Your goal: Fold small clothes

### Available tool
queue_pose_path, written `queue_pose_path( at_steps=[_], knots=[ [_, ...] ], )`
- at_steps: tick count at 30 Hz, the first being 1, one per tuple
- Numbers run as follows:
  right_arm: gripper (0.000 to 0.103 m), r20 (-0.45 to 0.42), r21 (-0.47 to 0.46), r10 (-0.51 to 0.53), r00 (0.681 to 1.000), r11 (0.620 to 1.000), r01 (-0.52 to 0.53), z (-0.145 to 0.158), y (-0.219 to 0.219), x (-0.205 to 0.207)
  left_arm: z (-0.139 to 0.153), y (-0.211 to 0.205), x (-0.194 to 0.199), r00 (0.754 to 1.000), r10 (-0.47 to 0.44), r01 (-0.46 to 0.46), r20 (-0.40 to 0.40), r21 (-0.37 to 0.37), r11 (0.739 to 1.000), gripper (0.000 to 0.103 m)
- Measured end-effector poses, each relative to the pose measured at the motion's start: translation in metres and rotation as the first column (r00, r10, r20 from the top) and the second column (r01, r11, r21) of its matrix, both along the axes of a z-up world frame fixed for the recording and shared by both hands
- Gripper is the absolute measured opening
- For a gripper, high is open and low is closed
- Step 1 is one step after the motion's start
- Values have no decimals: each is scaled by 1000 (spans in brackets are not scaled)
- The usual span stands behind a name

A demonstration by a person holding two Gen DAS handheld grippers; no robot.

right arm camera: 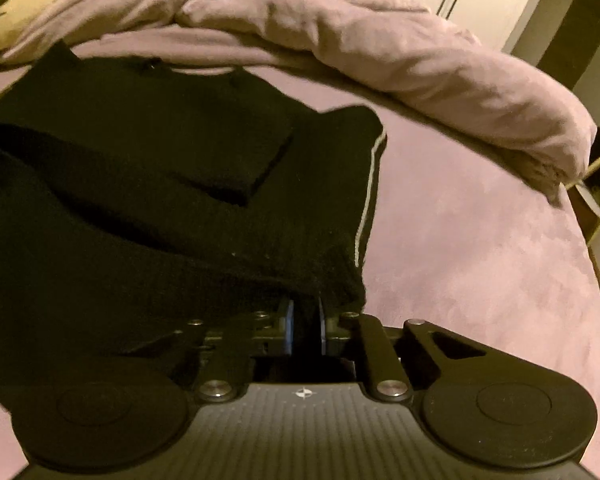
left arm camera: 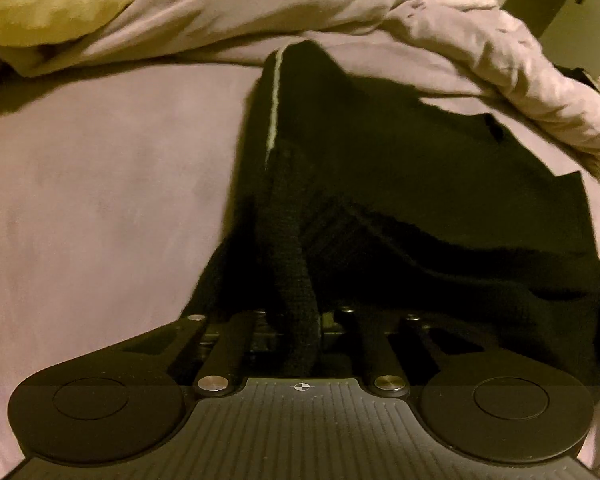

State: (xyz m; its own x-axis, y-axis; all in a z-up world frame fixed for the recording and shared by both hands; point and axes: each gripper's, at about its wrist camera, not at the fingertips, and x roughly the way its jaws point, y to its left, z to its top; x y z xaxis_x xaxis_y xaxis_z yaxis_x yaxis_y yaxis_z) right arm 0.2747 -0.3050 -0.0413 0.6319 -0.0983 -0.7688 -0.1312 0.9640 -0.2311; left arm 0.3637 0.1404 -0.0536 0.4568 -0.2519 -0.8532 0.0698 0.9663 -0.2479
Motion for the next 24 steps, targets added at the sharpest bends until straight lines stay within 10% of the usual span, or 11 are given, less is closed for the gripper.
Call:
queue_pose_path(
  at_steps=[14, 24],
  knots=[
    [10, 154, 288, -177, 972, 949, 127, 60, -30, -6, 68, 21, -16, 982, 67, -44, 175, -134, 990, 9],
    [10, 250, 317, -233, 940, 937, 148, 84, -43, 19, 96, 26, 12, 947, 126, -71, 297, -189, 979, 9]
  ],
)
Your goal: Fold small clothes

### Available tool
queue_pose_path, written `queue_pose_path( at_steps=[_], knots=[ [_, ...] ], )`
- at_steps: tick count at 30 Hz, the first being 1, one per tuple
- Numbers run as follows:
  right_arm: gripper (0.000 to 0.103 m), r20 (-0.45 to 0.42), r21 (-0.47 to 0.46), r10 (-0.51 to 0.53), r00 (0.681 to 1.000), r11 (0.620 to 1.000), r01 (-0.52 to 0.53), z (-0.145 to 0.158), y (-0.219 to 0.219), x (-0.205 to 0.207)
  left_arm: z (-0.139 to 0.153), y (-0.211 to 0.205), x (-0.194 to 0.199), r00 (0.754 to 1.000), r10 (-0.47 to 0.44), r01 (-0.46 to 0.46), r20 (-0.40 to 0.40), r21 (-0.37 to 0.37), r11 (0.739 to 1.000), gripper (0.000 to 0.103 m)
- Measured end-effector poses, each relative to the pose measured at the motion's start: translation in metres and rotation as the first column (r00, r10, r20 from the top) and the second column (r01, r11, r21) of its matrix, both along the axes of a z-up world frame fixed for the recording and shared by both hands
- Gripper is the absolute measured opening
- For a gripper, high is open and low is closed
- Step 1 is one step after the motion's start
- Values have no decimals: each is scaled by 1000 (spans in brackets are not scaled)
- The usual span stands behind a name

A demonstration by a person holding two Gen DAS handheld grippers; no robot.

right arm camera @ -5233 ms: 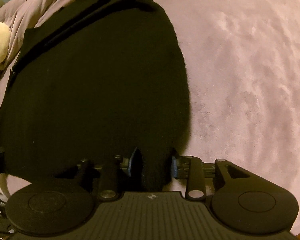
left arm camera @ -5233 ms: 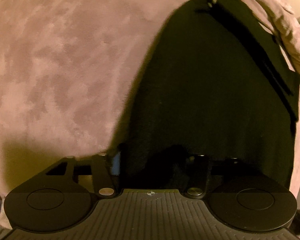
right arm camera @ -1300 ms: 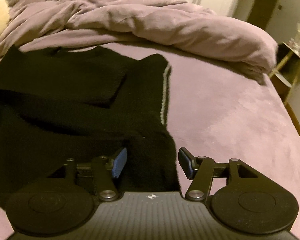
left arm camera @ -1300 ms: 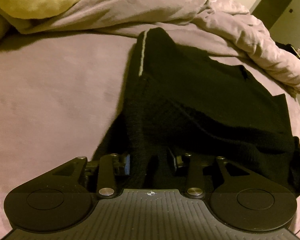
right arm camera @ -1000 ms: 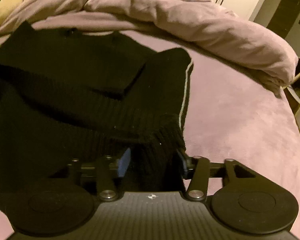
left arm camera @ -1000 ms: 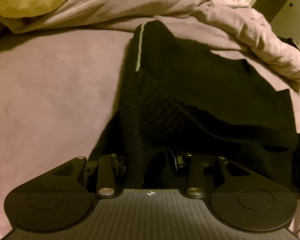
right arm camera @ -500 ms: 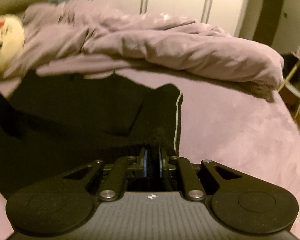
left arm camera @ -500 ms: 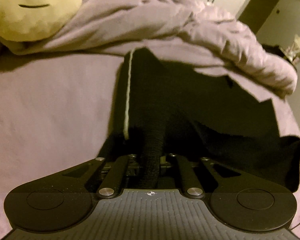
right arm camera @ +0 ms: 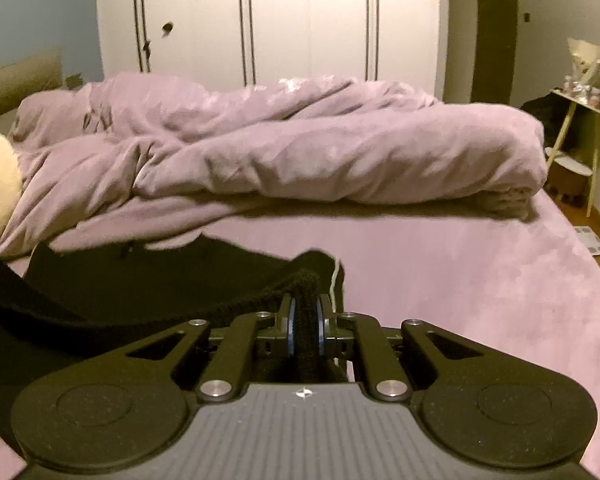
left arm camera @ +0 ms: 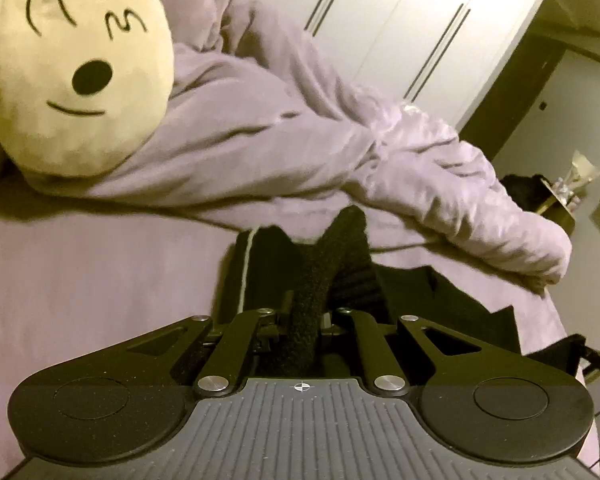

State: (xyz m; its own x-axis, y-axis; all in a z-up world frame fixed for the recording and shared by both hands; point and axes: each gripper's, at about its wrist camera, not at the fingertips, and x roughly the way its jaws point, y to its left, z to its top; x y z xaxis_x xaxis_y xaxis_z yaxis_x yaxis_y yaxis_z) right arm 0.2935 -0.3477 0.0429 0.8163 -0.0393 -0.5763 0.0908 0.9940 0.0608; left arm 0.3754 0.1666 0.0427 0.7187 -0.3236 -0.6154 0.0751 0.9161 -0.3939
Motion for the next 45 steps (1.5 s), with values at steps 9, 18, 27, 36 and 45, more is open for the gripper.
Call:
queue_pose_path(
  at_steps=[9, 18, 27, 36, 45],
  knots=[
    [10, 47, 71, -37, 998, 997, 33, 3, -6, -7, -8, 22, -10, 999, 32, -32, 11, -43, 999, 9],
    [11, 64, 113, -48, 997, 993, 41, 0, -6, 11, -20, 38, 10, 993, 118, -118, -8, -43, 992, 20],
    [60, -210, 44, -16, 978, 999, 26, -74, -5, 69, -90, 26, 45, 974, -26, 15, -227, -48, 999, 66],
    [10, -237, 4, 105, 966, 994, -107, -82, 16, 87, -105, 8, 56, 961, -82, 85, -264, 1, 996, 36],
    [22, -270, -14, 100, 958, 994, -108, -95, 18, 94, -120, 17, 65, 934, -84, 68, -347, -56, 996, 80]
  ],
)
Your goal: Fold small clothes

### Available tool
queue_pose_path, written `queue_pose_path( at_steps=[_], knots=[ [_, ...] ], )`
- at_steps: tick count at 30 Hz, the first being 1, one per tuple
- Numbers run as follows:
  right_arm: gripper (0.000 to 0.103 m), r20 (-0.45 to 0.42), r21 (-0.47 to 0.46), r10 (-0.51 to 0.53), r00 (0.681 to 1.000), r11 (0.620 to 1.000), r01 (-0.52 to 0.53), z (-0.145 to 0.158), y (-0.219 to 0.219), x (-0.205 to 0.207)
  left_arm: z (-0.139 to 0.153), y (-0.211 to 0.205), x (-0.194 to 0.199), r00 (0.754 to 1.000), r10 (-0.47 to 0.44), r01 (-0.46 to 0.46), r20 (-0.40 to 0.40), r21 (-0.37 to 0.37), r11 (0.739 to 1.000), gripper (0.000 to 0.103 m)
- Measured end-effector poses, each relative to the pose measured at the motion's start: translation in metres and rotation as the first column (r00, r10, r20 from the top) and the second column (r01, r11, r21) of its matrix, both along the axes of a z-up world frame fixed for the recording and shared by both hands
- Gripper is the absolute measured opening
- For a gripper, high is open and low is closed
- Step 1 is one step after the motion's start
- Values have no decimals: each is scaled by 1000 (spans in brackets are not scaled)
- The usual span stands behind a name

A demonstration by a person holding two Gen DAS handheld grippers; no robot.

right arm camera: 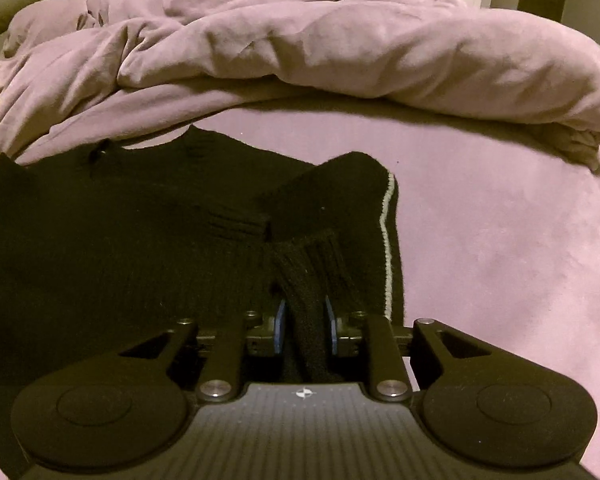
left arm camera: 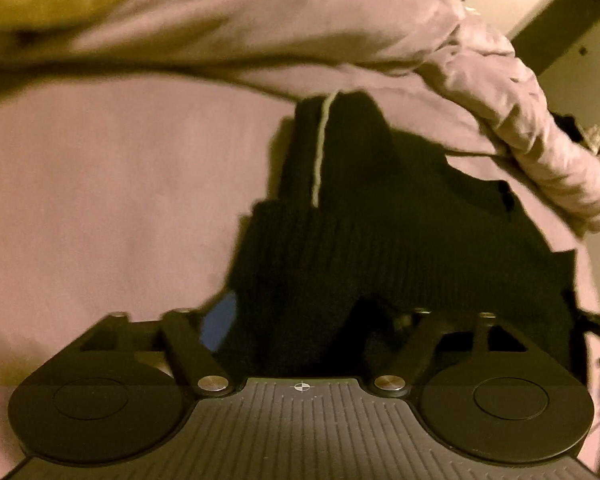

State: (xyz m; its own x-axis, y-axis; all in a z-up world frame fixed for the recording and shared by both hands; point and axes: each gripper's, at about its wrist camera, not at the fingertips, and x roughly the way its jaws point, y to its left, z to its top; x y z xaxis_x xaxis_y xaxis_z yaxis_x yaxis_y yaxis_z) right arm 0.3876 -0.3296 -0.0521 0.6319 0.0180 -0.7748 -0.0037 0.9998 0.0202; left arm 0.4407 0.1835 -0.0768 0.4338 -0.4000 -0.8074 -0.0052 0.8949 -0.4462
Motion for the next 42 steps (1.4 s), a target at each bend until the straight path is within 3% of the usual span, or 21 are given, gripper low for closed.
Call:
queue_pose_path(
  at_steps=[1, 2, 3, 6, 8, 10, 12, 15, 19, 20, 23, 26, 30, 32, 34, 35, 41, 42],
  knots=[
    [21, 3, -10, 3, 1000, 1000, -3, 0, 3, 1, -1, 0, 0, 1000, 8, -8, 4, -11, 1000, 79],
    [16, 4, -23, 5, 1000, 1000, -5, 1, 5, 1, -1, 0, 0, 1000, 15, -15, 7, -11, 1000, 71],
    [13, 8, -29, 7, 1000, 1000, -6, 2, 6, 1, -1, 1, 0, 1000, 24, -24, 3, -12, 1000, 51],
    [10, 43, -29, 15, 999, 999, -14, 13, 8, -6, 4, 7, -1, 999, 48, -48, 1, -51, 998, 33],
    [10, 82, -31, 20, 996, 999, -17, 26, 9, -13, 14, 4, -5, 999, 44, -44, 30, -2, 999, 29],
    [10, 126, -16, 24, 992, 1000, -22, 42, 9, -22, 28, 2, -11, 996, 34, -38, 81, 52, 998, 11],
    [10, 166, -1, 25, 986, 1000, -25, 57, 8, -28, 41, 7, -15, 992, 51, -60, 118, 70, 996, 2],
    [10, 212, 30, 11, 977, 999, -18, 72, 4, -32, 63, 15, -17, 978, 95, -105, 183, 47, 993, 2],
    [10, 227, 26, 16, 974, 999, -23, 80, 3, -27, 77, 13, -6, 975, 64, -70, 214, 22, 997, 2],
    [10, 224, 23, 20, 974, 999, -26, 78, 5, -25, 73, 12, -2, 980, 51, -56, 190, 22, 998, 8],
    [10, 215, 35, 13, 977, 999, -22, 74, 7, -22, 50, 13, 6, 992, 54, -57, 113, 26, 998, 51],
    [10, 214, 38, 18, 977, 999, -27, 73, 8, -24, 24, 23, 5, 997, 69, -68, 27, -39, 997, 59],
    [10, 199, 34, 9, 980, 999, -17, 69, 1, -27, -2, 33, 0, 996, 65, -76, -62, -191, 979, 71],
    [10, 191, 46, -2, 982, 999, -7, 67, -3, -28, -9, 35, 1, 994, 71, -91, -86, -263, 961, 71],
    [10, 180, 59, -10, 984, 998, -1, 64, -4, -27, -12, 34, 4, 988, 100, -130, -117, -286, 949, 60],
    [10, 178, 64, -9, 984, 998, -2, 63, -3, -27, -14, 35, 6, 983, 121, -156, -138, -278, 948, 42],
    [10, 183, 79, 0, 983, 997, -15, 61, 5, -26, 2, 35, 1, 988, 136, -147, -67, -208, 967, 21],
    [10, 184, 80, -3, 983, 997, -12, 61, 5, -27, 8, 33, -1, 990, 137, -143, -46, -182, 973, 10]
  ],
)
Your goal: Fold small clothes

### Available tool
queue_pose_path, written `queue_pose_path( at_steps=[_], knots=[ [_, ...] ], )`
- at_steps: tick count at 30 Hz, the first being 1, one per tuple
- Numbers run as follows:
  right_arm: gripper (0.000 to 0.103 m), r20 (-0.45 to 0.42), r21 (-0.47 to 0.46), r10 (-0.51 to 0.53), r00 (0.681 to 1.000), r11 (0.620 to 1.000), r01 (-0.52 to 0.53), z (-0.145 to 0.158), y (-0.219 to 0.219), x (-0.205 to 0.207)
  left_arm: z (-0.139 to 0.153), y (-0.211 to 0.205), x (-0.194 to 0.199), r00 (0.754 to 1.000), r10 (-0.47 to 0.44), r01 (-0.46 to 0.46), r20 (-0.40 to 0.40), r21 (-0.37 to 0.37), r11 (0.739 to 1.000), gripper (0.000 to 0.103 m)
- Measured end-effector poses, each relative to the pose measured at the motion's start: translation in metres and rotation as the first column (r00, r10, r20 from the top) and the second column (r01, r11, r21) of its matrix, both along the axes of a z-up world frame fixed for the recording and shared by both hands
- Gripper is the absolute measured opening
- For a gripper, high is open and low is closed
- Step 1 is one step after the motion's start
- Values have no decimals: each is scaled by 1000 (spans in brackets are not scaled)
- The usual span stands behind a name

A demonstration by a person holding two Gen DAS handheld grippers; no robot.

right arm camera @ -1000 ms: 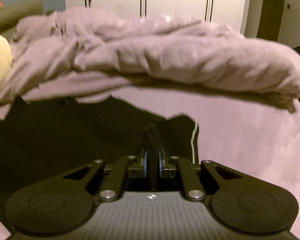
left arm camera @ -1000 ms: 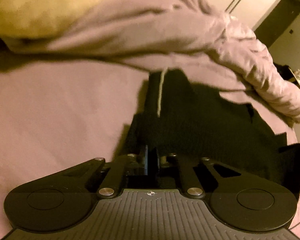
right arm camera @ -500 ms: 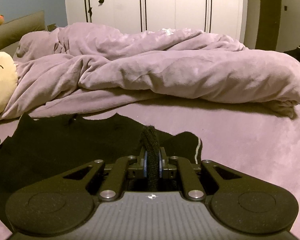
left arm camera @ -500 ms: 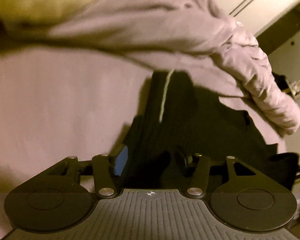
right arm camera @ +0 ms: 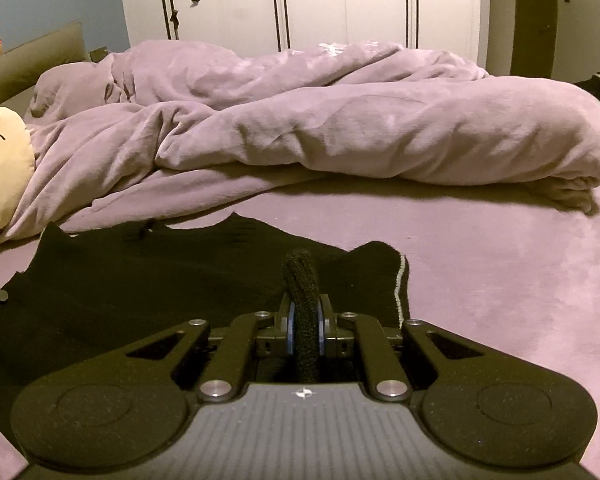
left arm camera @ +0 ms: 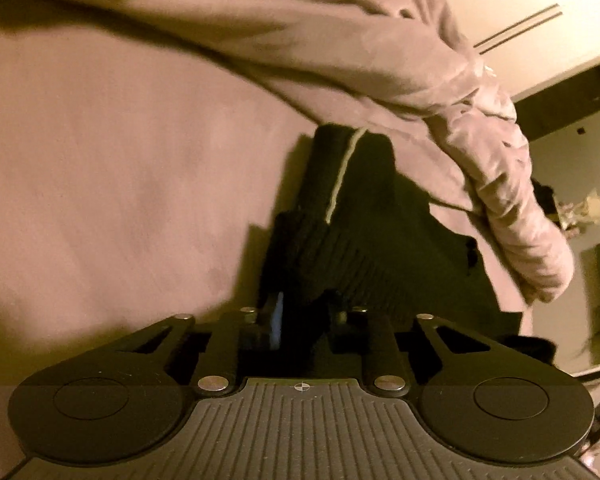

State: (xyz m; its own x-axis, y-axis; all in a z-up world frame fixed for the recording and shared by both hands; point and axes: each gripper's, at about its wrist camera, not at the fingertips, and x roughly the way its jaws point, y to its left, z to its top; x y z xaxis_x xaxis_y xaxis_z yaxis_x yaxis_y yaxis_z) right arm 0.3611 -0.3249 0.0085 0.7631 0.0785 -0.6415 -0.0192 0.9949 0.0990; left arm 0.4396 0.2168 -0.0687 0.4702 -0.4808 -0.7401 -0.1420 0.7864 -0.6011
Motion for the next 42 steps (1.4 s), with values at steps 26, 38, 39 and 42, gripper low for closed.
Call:
queue_pose_path(
  at_steps=[26, 38, 39, 42],
  knots=[
    [10, 189, -61, -120, 975, 989, 134, 40, -6, 43, 108, -44, 58, 923, 23, -94, 385, 166, 982, 1],
    [48, 82, -127, -231, 969, 962, 240, -1, -16, 64, 23, -53, 48, 994, -75, 51, 84, 260, 964, 57],
    [53, 65, -97, -212, 975, 971, 218, -3, -17, 57, 17, -54, 46, 994, -93, 74, 64, 254, 964, 57],
    [62, 24, -131, -146, 989, 980, 147, -15, -7, 42, 14, -60, 43, 990, -122, 100, 74, 247, 964, 50]
  ],
)
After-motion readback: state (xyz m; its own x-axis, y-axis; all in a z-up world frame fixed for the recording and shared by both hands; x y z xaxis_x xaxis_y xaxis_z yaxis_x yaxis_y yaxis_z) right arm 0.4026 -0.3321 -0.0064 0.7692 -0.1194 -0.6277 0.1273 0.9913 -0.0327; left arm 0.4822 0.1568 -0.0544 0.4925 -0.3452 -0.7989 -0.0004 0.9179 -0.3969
